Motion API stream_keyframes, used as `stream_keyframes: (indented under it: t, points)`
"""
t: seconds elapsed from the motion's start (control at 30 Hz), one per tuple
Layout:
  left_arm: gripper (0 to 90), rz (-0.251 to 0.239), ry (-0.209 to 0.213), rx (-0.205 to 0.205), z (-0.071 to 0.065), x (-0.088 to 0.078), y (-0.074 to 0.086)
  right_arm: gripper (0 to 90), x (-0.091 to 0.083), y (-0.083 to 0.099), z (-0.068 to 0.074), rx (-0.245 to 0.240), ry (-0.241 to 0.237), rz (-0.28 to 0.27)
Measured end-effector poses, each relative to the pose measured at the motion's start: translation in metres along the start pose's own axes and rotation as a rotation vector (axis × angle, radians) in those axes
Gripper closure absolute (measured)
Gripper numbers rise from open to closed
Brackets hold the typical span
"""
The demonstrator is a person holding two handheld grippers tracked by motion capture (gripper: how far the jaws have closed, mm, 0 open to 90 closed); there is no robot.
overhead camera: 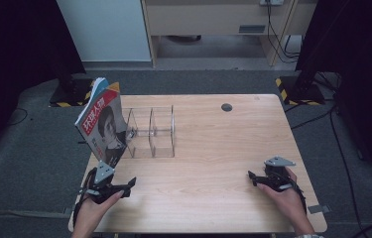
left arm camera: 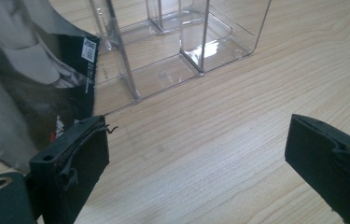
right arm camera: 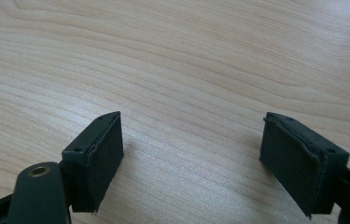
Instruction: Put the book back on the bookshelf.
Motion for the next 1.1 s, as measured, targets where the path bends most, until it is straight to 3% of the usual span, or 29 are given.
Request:
stream_keyframes:
  t: [0.43, 0.83, 1.1]
  points:
    - [5.8, -0.003, 0.014, 0.009, -0.002, 0.007, -0.004, 21.3, 0.000, 0.000, 0.000, -0.001, 0.002, -0.001]
    - [5.3, 0.003, 0.054, 0.069, -0.020, 0.024, -0.021, 21.1, 0.000, 0.000, 0.000, 0.003, 0.002, 0.001]
    - [4.9, 0.016, 0.082, 0.087, -0.029, 0.039, -0.029, 21.1, 0.000, 0.000, 0.000, 0.000, 0.000, 0.000]
Point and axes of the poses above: each handheld gripper's, and its own axes: x roughly forward along the jaws, y roughly out of its underside, z roughly to its left, the point moved 8 cm from there along x, roughly forward along the jaws, and after that the axes turned 3 degrees about x, right-handed, at the moved point
